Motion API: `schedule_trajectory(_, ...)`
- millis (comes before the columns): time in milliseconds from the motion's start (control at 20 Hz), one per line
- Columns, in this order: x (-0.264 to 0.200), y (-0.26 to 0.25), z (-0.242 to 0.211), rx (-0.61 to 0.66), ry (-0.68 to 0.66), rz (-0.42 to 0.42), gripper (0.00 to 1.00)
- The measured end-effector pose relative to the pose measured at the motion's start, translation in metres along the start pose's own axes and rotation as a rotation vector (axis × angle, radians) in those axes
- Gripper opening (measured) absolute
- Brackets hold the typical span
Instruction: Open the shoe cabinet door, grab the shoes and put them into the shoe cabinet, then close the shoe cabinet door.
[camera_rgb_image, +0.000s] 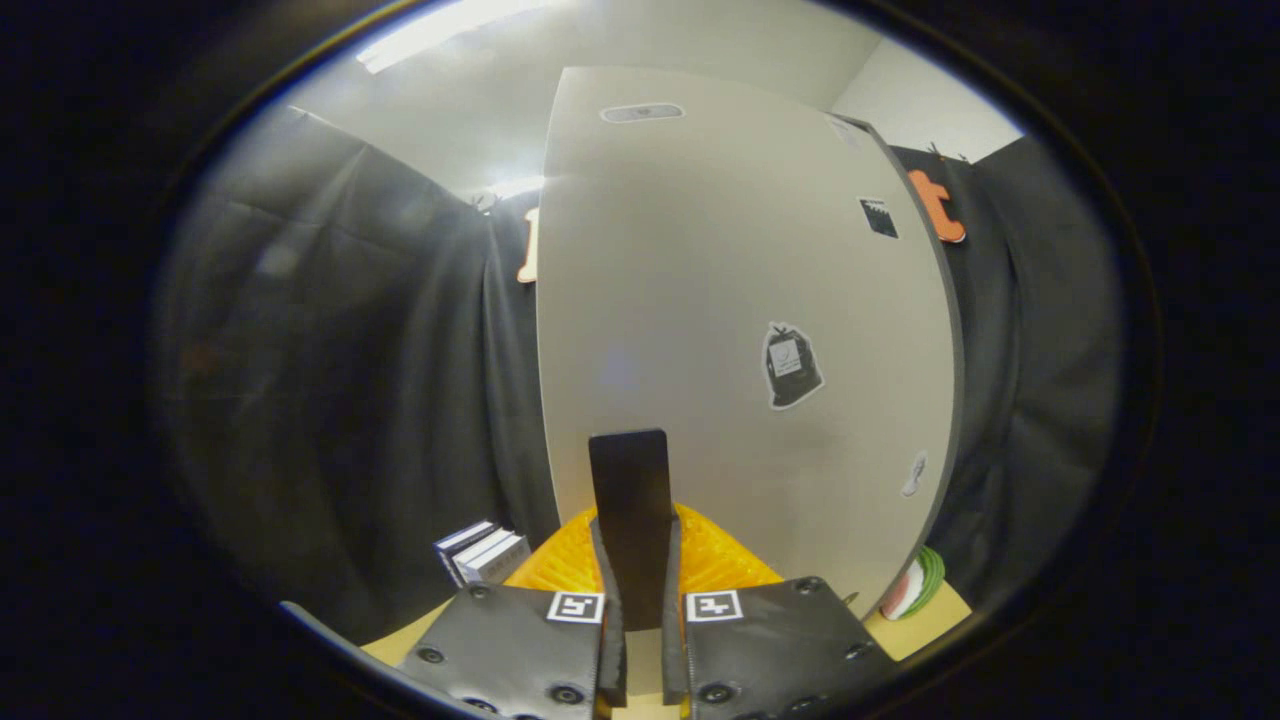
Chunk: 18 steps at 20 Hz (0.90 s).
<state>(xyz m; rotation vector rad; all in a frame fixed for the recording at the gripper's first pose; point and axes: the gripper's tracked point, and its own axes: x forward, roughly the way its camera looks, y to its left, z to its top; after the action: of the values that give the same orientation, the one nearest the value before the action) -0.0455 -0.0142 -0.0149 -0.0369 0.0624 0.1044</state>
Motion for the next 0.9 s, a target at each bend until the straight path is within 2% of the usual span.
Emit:
schedule_trajectory(300,-0.058,-0.019,-0.001,0.006,-0.004,0.035,0.16)
schedule_trajectory(400,-0.064,-0.024,0.0,0.01,-0.01,0.035,0.15)
schedule_trajectory(900,-0.139,-0.076,0.005,0.013,-0.02,-0.029,0.15)
